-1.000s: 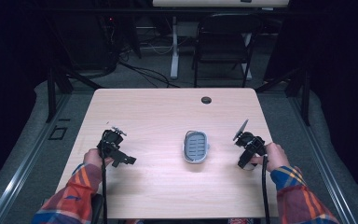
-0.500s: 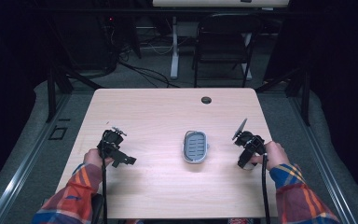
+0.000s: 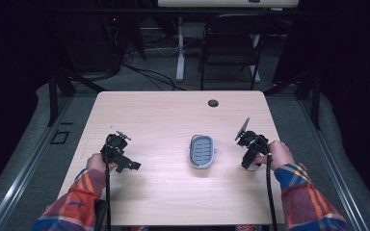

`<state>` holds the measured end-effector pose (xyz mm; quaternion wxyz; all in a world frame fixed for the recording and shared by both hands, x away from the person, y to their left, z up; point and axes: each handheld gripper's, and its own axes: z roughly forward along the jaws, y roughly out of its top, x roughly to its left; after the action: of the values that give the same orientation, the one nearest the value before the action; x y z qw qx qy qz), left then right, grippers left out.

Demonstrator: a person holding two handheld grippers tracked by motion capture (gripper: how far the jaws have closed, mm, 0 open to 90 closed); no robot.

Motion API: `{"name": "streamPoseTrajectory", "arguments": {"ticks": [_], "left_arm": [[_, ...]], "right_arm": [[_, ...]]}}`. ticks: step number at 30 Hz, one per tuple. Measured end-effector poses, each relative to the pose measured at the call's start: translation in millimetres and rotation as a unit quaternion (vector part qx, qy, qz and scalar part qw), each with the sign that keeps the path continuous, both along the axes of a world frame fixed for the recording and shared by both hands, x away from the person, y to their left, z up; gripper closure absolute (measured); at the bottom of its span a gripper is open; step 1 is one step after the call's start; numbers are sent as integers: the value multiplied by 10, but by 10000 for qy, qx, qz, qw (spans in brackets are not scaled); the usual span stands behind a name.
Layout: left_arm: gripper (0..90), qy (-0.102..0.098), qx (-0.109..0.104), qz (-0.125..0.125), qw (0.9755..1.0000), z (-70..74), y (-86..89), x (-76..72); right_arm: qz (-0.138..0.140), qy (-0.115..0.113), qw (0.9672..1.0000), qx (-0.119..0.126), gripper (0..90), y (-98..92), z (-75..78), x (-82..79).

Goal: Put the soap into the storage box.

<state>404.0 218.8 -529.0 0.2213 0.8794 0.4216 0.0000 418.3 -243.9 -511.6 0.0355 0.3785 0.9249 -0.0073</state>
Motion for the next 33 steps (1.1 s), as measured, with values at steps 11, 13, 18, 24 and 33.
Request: {"name": "streamPoseTrajectory", "arguments": {"ticks": [11, 13, 18, 24, 33], "left_arm": [[1, 13, -18, 30, 10000, 6, -1, -16], [1, 13, -10, -15, 10000, 3, 0, -6], [1, 36, -9, -23, 10000, -3, -17, -3], [1, 55, -5, -13, 10000, -15, -17, 4], [1, 51, 11, -64, 10000, -12, -20, 5]], "right_arm": [[106, -43, 9999, -40, 243, 182, 106, 65], [89, -77, 9999, 30, 243, 212, 106, 77], [160, -40, 9999, 2, 244, 268, 113, 120], [257, 12, 9997, -21, 244, 347, 117, 172], [286, -29, 9996, -9, 244, 419, 195, 211]]}}
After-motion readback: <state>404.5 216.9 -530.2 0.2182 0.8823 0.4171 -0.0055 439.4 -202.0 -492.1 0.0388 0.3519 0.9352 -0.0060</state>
